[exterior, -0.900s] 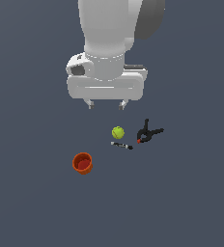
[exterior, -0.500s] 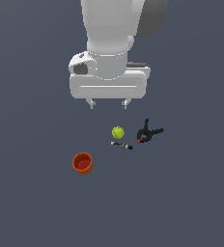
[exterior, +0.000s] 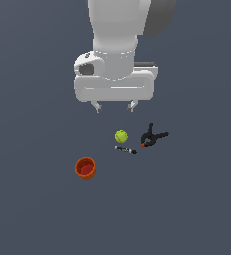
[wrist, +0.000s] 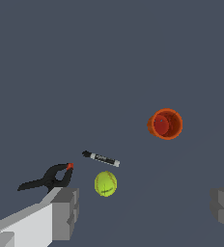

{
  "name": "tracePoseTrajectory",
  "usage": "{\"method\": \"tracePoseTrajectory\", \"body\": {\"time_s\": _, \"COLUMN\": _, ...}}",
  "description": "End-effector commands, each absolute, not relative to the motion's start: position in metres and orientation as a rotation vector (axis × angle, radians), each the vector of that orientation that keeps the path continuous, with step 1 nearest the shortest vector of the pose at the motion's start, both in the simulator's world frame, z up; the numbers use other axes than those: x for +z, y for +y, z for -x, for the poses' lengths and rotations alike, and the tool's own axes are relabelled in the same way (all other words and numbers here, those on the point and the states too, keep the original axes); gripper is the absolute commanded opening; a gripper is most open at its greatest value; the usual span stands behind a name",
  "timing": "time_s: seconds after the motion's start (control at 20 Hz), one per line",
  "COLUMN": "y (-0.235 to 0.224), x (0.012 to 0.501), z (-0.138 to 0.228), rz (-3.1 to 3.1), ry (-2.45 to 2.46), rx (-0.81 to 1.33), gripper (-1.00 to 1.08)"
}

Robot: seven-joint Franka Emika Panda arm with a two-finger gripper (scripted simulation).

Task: Pick up a designated object from a clutter of objects.

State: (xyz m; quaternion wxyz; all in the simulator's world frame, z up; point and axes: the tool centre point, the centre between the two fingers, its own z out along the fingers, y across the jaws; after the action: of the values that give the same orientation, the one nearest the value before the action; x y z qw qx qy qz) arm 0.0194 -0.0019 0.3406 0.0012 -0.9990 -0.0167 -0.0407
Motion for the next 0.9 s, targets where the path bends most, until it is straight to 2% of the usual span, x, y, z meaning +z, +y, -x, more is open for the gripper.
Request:
{"method": "tracePoseTrajectory", "body": {"time_s": 0.0, "y": -0.001, "x": 0.335, "z": -0.019, "rz": 3.137, "ry": -0.065, "rx": -0.124, "gripper": 1.0}}
{"method": "tracePoseTrajectory", "body": {"time_s": 0.4, "y": 0.004, "x": 0.293, "z": -0.013, "rz": 3.138, "ry": -0.176, "rx": -0.105, "gripper": 1.0}}
{"method": "tracePoseTrajectory", "body": {"time_s": 0.85, "y": 0.016, "x": 0.206, "z": 0.013, "rz": 3.122, "ry": -0.417, "rx": -0.063, "gripper": 1.0}}
